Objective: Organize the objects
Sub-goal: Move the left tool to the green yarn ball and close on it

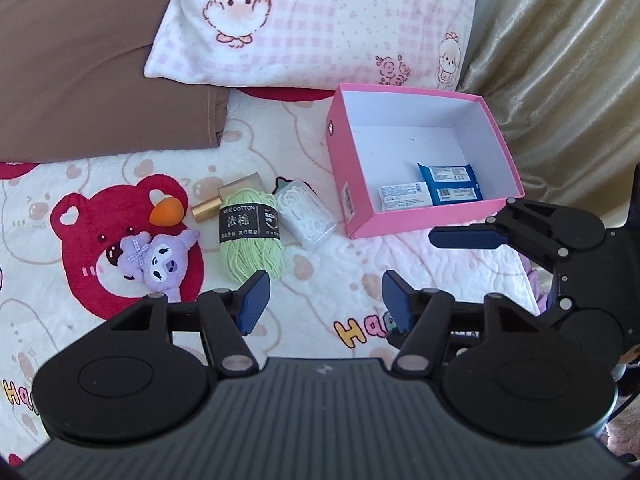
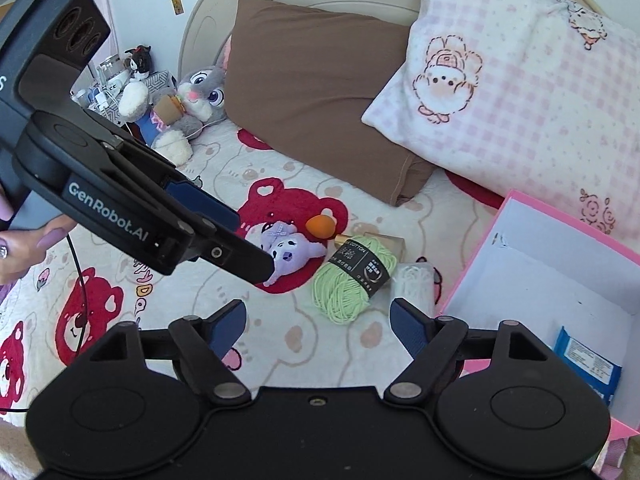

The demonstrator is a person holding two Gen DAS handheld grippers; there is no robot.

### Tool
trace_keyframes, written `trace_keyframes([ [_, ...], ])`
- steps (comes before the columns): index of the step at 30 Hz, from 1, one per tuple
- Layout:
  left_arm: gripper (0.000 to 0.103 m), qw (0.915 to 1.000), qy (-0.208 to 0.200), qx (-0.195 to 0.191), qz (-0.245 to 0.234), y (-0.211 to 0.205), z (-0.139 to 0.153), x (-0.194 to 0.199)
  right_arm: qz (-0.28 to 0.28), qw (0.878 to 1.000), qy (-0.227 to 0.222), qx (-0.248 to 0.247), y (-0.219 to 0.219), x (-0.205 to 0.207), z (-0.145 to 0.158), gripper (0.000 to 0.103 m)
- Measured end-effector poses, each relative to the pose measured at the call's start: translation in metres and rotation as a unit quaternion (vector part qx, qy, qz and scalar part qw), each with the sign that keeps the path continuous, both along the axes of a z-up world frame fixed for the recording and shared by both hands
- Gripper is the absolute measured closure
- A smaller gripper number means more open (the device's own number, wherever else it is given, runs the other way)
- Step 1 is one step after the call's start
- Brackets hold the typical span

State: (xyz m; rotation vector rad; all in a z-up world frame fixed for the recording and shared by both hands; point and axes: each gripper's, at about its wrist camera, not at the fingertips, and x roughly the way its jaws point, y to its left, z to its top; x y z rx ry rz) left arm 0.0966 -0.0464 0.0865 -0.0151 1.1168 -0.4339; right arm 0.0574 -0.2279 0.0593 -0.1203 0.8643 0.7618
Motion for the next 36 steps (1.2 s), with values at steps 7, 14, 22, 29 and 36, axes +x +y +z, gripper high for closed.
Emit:
trace_keyframes([
  [7, 0.039, 0.9997, -0.007, -0.017, 0.017, 0.038, -0.040, 0.020, -0.020, 0.999, 0.027, -0.017, 0.034, 0.026, -0.049, 0.015],
  [14, 0.039, 0.9993, -0.001, -0.036, 0.012, 0.053, -0.091, 0.048, -0.032, 0.998, 0.054, -0.004, 0.056, 0.055, -0.094, 0.015],
  [22, 0.039, 0.9949, 0.033, -0.096, 0.005, 0.064, -0.151, 0.088, -0.057, 0.996, 0.064, -0.012, 0.067, 0.083, -0.138, 0.015],
  [29, 0.039, 0.9899, 0.048, -0.132, -0.019, 0.066, -0.189, 0.109, -0.096, 0.993, 0.065, 0.030, 0.071, 0.090, -0.158, 0.015],
  [36, 0.040, 0.9893, 0.048, -0.138, -0.010, 0.060, -0.213, 0.119, -0.116, 0.992, 0.033, 0.025, 0.091, 0.091, -0.166, 0.013],
])
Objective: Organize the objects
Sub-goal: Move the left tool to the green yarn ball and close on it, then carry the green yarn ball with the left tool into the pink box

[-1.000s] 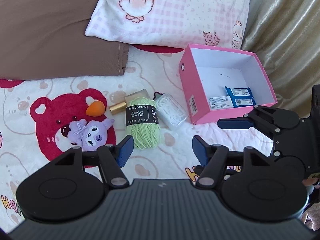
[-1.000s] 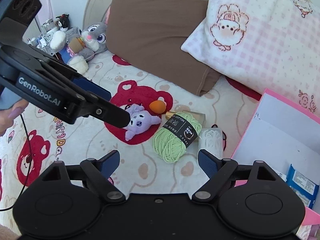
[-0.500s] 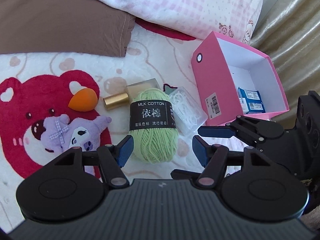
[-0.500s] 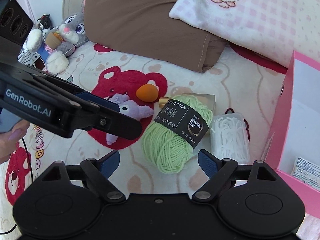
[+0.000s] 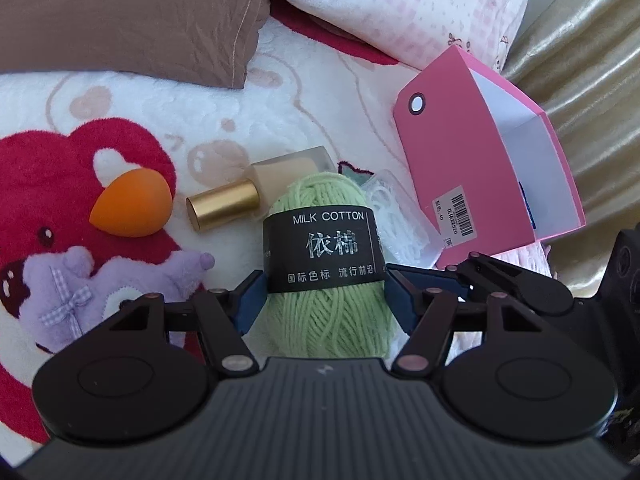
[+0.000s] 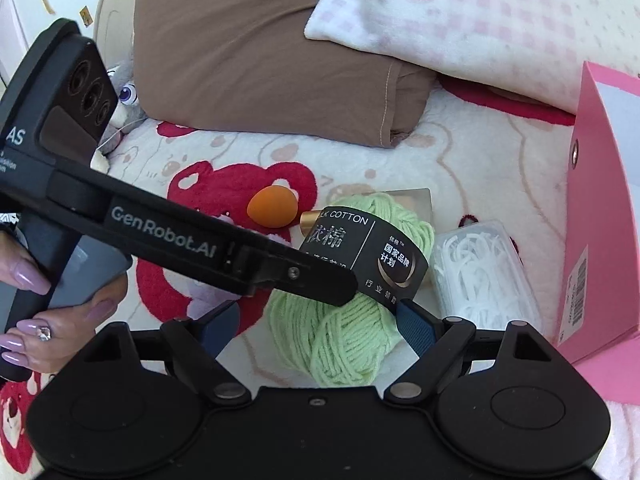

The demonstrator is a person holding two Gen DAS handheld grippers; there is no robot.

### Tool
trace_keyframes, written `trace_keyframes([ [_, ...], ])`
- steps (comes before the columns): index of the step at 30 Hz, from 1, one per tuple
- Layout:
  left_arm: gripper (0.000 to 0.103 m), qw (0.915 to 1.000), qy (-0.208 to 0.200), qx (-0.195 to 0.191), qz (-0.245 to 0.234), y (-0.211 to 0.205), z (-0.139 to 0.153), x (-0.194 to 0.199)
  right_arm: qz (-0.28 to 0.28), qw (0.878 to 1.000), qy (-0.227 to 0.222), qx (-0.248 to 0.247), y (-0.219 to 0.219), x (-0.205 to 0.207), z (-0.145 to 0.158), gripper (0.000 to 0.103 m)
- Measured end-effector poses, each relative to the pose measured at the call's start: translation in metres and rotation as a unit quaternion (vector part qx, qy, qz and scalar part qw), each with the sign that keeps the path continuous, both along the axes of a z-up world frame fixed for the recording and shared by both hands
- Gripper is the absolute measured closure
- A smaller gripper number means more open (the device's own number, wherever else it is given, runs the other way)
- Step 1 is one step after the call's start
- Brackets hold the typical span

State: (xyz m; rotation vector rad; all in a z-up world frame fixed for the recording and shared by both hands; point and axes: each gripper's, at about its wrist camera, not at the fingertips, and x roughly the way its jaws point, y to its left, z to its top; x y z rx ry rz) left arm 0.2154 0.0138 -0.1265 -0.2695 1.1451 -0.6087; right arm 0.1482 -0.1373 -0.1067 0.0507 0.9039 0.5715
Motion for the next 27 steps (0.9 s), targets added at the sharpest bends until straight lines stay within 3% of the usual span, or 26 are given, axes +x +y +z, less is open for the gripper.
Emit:
trace_keyframes([
  [5, 0.047, 0.9990, 0.000, -0.027, 0.035, 0.005, -0.010, -0.020, -0.047, 0.998, 0.041, 0.012, -0.005, 0.006, -0.026, 0.014],
  [9, 0.054, 0.9984, -0.006, -0.027, 0.050, 0.003, -0.005, -0.034, -0.035, 0.999, 0.025, 0.032, -0.008, -0.007, -0.022, 0.031],
  [11, 0.055, 0.9986, -0.008, -0.021, 0.047, 0.001, 0.003, -0.042, -0.025, 0.999, 0.027, 0.038, -0.010, -0.014, -0.016, 0.035],
  [14, 0.055, 0.9989, 0.002, -0.025, 0.041, -0.003, 0.020, -0.058, -0.017, 0.998, 0.040, 0.039, -0.017, -0.028, 0.002, 0.037],
  [21, 0.055, 0.9971, -0.016, -0.066, 0.033, -0.016, 0.078, -0.087, -0.004, 0.999, -0.002, 0.041, -0.055, -0.058, 0.060, 0.037],
  [27, 0.055, 0.9969, -0.035, -0.071, 0.006, -0.048, 0.136, -0.091, -0.013, 0.998, -0.037, 0.042, -0.092, -0.067, 0.115, 0.037],
])
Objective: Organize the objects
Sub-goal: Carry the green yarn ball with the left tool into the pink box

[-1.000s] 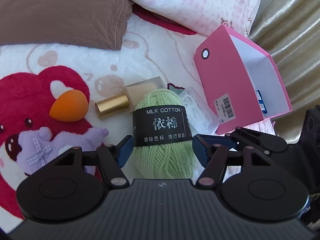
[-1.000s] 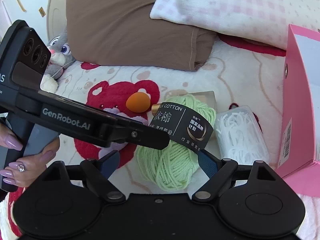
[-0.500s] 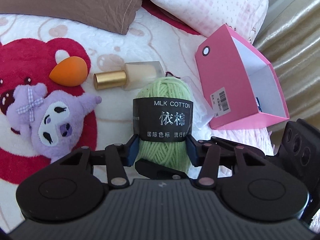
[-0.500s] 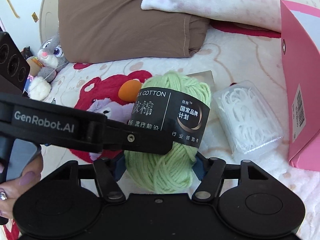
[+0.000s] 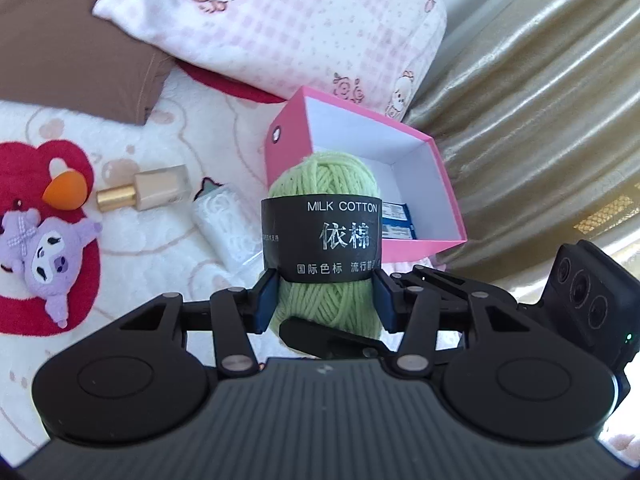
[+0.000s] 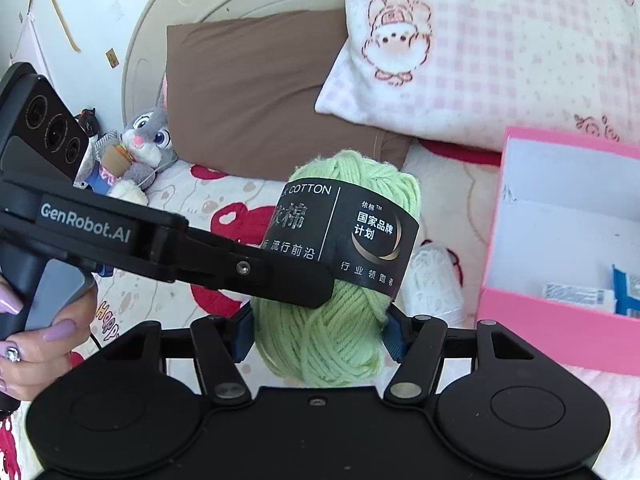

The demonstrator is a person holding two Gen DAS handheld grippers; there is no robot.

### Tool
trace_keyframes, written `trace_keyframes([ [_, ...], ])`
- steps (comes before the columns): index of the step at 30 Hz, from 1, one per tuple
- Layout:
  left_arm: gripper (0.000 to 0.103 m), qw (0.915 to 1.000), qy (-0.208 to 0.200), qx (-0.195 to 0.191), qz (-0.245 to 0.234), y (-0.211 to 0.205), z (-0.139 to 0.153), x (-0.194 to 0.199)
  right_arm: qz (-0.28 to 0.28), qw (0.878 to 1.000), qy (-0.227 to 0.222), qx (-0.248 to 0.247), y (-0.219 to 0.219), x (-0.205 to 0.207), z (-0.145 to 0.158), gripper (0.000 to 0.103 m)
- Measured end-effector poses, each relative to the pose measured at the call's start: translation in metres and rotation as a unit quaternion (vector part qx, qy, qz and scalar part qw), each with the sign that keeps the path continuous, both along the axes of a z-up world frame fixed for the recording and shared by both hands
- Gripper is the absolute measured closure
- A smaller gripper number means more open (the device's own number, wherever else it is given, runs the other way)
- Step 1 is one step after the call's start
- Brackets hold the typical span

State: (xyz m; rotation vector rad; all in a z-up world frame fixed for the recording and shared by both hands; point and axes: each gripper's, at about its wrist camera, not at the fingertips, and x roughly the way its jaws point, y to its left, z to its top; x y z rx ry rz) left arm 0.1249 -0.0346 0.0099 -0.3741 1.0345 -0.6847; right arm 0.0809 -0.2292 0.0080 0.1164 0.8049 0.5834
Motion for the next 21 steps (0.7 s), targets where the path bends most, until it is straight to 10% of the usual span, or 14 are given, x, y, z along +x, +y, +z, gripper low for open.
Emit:
trace_keyframes([
  [10, 0.055, 0.9981, -0.044, 0.030, -0.031, -0.090, 0.056, 0.025, -0.040, 0.998, -0.049, 0.002, -0.072, 0.025, 0.046, 0.036],
  [21, 0.054, 0.9989, -0.017, 0.037, -0.025, -0.167, 0.026, 0.085, -0.091, 0.996, -0.017, -0.018, -0.121, 0.085, 0.017, 0.035],
])
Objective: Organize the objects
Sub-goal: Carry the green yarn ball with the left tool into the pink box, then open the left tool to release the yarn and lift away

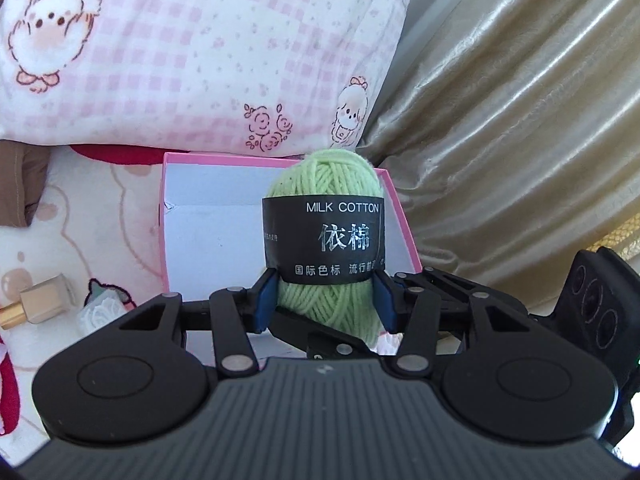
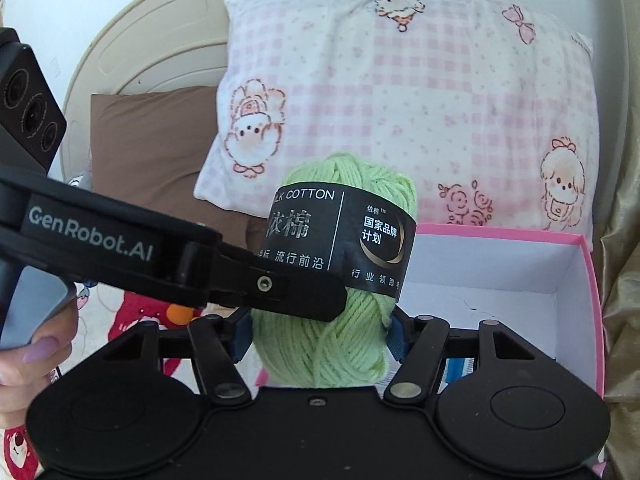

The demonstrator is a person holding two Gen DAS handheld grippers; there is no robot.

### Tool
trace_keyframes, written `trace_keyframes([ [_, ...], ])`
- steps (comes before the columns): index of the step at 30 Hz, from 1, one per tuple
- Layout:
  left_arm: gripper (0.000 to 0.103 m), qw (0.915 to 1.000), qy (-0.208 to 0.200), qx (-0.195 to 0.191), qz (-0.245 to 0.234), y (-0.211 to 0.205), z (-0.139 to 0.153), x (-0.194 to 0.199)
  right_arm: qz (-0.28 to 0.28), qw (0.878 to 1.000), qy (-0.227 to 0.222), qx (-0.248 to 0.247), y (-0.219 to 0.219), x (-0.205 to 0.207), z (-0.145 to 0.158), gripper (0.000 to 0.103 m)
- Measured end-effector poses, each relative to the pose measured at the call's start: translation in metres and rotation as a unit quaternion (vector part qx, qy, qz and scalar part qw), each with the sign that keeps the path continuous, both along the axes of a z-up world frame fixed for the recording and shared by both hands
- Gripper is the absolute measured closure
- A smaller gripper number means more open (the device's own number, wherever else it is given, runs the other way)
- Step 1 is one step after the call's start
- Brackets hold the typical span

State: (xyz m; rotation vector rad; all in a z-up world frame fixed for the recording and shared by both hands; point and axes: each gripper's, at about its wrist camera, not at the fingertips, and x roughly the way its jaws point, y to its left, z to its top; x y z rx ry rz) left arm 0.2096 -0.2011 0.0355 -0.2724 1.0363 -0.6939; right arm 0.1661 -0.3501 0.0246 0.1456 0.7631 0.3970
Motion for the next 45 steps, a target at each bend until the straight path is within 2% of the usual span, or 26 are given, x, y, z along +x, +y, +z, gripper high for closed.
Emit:
trace_keyframes([
  [3, 0.054, 0.9999, 0.004, 0.001, 0.014, -0.013, -0.022, 0.013, -0.028, 0.998, 0.037, 0.031, -0.011, 0.017, -0.020, 0.035],
  [10, 0.054, 0.9987, 0.044, 0.010, 0.024, -0.029, -0.065, 0.044, -0.042, 0.996, 0.072, 0.016, -0.019, 0.041, -0.057, 0.035],
  [13, 0.054, 0.9975, 0.059, 0.038, 0.009, -0.038, -0.080, 0.053, -0.037, 0.995, 0.092, 0.003, -0.018, 0.052, -0.074, 0.035],
  [15, 0.055, 0.9973, 0.053, 0.052, -0.001, -0.044, -0.085, 0.055, -0.039, 0.995, 0.096, -0.003, -0.018, 0.055, -0.083, 0.035],
  [18, 0.055, 0.9966, 0.052, 0.064, -0.001, -0.049, -0.094, 0.058, -0.039, 0.994, 0.096, -0.023, -0.016, 0.061, -0.092, 0.034],
  [22, 0.057, 0.9944, 0.054, 0.091, 0.004, -0.056, -0.106, 0.067, -0.028, 0.992, 0.121, -0.028, -0.017, 0.065, -0.100, 0.030],
  [23, 0.057, 0.9929, 0.059, 0.103, 0.003, -0.058, -0.110, 0.068, -0.024, 0.991, 0.124, -0.032, -0.017, 0.063, -0.101, 0.030],
  [25, 0.057, 0.9917, 0.079, 0.101, 0.000, -0.059, -0.116, 0.070, -0.020, 0.991, 0.122, -0.040, -0.016, 0.058, -0.102, 0.032],
  [27, 0.057, 0.9918, 0.079, 0.100, 0.004, -0.061, -0.116, 0.069, -0.019, 0.992, 0.110, -0.053, -0.015, 0.054, -0.103, 0.040],
  [29, 0.056, 0.9926, 0.077, 0.094, 0.010, -0.059, -0.113, 0.068, -0.026, 0.993, 0.096, -0.059, -0.015, 0.052, -0.103, 0.043],
  [32, 0.054, 0.9935, 0.076, 0.085, 0.001, -0.060, -0.110, 0.068, -0.045, 0.993, 0.073, -0.085, -0.011, 0.052, -0.105, 0.044],
  [34, 0.060, 0.9926, 0.072, 0.098, -0.002, -0.064, -0.110, 0.068, -0.038, 0.992, 0.078, -0.089, -0.009, 0.053, -0.105, 0.044],
  [35, 0.075, 0.9916, 0.070, 0.108, -0.002, -0.065, -0.111, 0.068, -0.034, 0.992, 0.084, -0.093, -0.008, 0.052, -0.105, 0.041],
  [37, 0.077, 0.9917, 0.080, 0.101, 0.003, -0.061, -0.112, 0.065, -0.028, 0.990, 0.093, -0.107, -0.007, 0.048, -0.103, 0.038],
  [41, 0.078, 0.9928, 0.066, 0.100, 0.000, -0.055, -0.100, 0.058, -0.022, 0.992, 0.085, -0.096, -0.015, 0.029, -0.088, 0.038],
  [45, 0.069, 0.9951, 0.045, 0.087, -0.010, -0.041, -0.075, 0.044, -0.029, 0.993, 0.070, -0.089, -0.020, 0.007, -0.061, 0.036],
])
